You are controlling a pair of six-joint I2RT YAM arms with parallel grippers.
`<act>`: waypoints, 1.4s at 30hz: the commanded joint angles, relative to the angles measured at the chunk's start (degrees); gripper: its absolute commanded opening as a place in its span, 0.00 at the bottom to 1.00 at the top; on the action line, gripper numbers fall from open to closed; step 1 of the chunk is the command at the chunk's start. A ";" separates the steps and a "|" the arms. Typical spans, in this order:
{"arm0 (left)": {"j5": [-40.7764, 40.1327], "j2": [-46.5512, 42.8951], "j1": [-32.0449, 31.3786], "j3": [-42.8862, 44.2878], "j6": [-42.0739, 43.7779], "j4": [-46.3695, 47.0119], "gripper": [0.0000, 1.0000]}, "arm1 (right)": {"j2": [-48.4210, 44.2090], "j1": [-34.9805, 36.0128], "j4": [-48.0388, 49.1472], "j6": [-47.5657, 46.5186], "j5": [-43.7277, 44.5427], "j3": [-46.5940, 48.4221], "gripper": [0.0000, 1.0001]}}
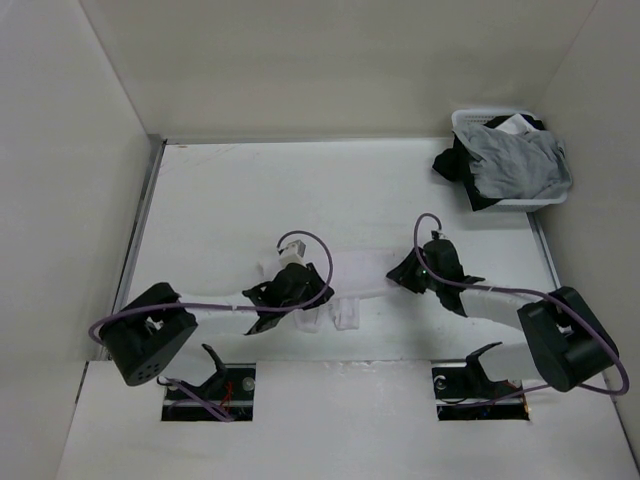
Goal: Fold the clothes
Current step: Fold the tank top
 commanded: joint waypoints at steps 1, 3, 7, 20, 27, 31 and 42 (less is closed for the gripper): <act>-0.66 -3.21 1.67 -3.04 -0.06 3.84 0.21 | 0.79 -0.02 2.53 2.39 -1.07 -0.71 0.29; -0.13 -5.05 2.99 -4.80 0.29 2.87 0.21 | 1.22 -0.02 2.61 3.18 -0.81 -0.80 0.22; 1.10 -8.04 3.35 -6.03 1.34 2.69 0.21 | 1.41 0.07 5.68 4.76 0.42 -1.94 0.07; 2.59 -22.89 9.84 -5.24 4.60 -5.92 0.27 | -24.08 7.09 -21.27 -1.65 15.01 5.86 0.02; 5.41 -32.38 16.26 -6.91 4.60 -10.23 0.27 | -15.76 19.91 -30.42 -2.62 21.24 20.97 0.03; 6.46 -37.21 18.98 -7.35 4.60 -13.56 0.27 | -3.03 27.21 -32.80 -3.14 24.41 32.40 0.03; 10.77 -51.36 28.03 -6.74 5.56 -22.44 0.27 | 33.63 37.59 -39.57 -3.15 24.42 65.53 0.09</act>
